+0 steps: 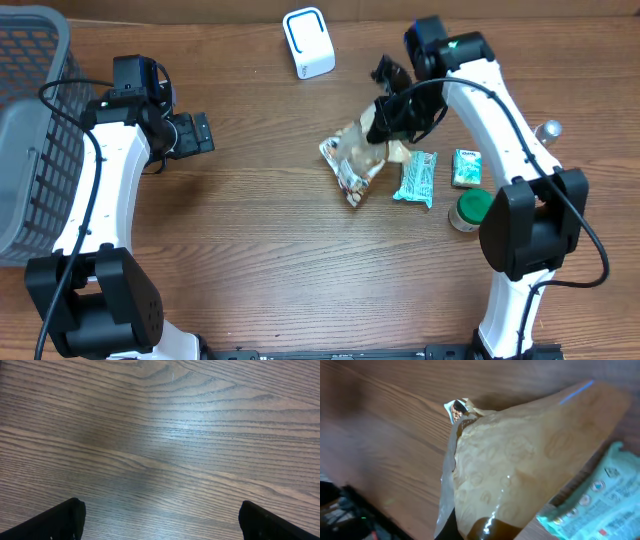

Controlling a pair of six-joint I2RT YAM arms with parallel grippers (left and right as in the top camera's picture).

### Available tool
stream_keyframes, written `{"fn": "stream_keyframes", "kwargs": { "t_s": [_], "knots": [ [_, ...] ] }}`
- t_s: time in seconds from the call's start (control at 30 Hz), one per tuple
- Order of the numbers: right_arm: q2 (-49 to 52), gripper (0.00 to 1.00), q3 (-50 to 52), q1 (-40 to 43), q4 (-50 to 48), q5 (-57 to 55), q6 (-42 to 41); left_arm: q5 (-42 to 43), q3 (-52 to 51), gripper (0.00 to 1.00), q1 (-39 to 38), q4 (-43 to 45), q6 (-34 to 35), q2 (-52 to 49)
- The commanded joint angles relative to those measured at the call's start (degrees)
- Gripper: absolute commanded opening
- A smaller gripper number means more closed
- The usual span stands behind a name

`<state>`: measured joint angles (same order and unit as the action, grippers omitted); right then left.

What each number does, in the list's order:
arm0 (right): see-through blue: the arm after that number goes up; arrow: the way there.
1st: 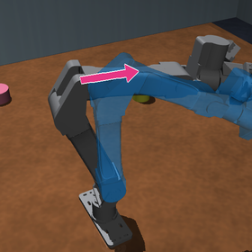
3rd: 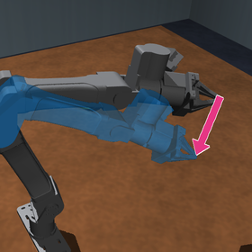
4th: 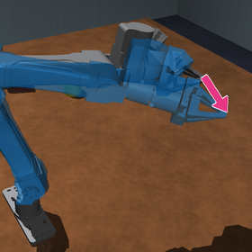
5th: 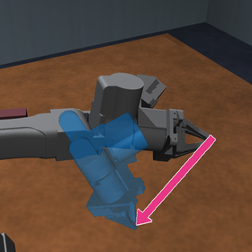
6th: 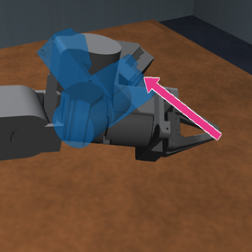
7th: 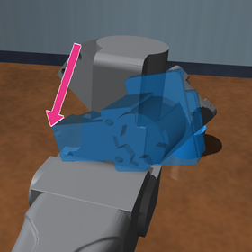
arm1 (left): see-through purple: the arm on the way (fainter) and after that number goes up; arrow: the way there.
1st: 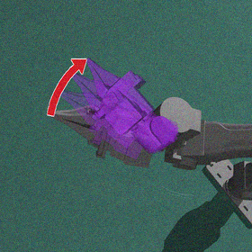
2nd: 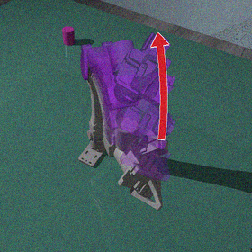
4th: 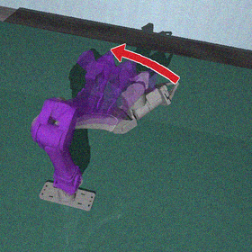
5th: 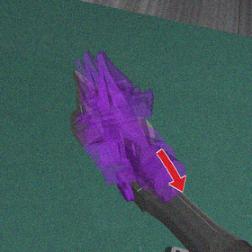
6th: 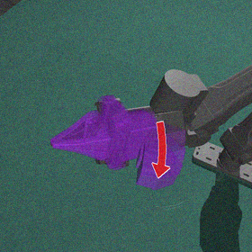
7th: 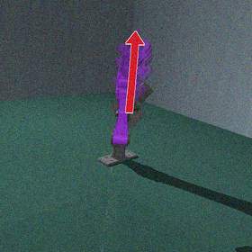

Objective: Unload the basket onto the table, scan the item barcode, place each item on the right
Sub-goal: 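Carry the pouch down to the table center and release it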

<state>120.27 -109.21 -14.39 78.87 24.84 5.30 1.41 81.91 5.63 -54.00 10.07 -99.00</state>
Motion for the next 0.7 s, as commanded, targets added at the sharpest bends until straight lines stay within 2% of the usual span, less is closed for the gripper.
{"fn": "stream_keyframes", "kwargs": {
  "t_s": [0.0, 0.03, 0.07, 0.1, 0.13, 0.2, 0.27, 0.43, 0.67],
  "knots": [
    [-0.46, 0.07, 1.64, -0.11, -0.31, -7.87, -0.42, -0.35, 0.37, 0.99, -0.17, 0.11, -0.7, 0.37],
    [-0.46, 0.23, 1.97, -0.09, -0.28, -9.7, -0.42, -0.35, 0.37, 1.0, -0.17, 0.11, -0.68, 0.37],
    [-0.46, 0.31, 1.97, -0.09, -0.28, -10.51, -0.42, -0.35, 0.37, 1.0, -0.17, 0.11, -0.68, 0.37],
    [-0.46, 0.73, 1.97, -0.09, -0.31, -11.98, -0.42, -0.35, 0.37, 1.0, -0.17, 0.11, -0.7, 0.37],
    [-0.46, 1.0, 1.97, -0.09, -0.31, -12.92, -0.42, -0.35, 0.37, 1.0, -0.17, 0.11, -0.7, 0.37],
    [-0.46, 1.0, 1.97, -0.09, -0.5, -15.17, -0.44, -0.35, 0.37, 1.0, -0.17, 0.13, -0.68, 0.37],
    [-0.46, 1.0, 1.97, -0.09, -4.15, -19.98, -1.07, -0.35, 0.37, 1.0, -0.17, 0.11, -0.7, 0.37],
    [-0.46, 1.0, 1.97, 0.02, -13.14, -23.34, -1.01, -0.35, 0.37, 1.0, -0.17, 0.13, -0.7, 0.37],
    [-0.46, 1.0, 1.97, 0.0, -13.27, -23.3, -1.03, -0.35, 0.37, 1.0, -0.17, 0.11, -0.7, 0.37]
  ]
}}
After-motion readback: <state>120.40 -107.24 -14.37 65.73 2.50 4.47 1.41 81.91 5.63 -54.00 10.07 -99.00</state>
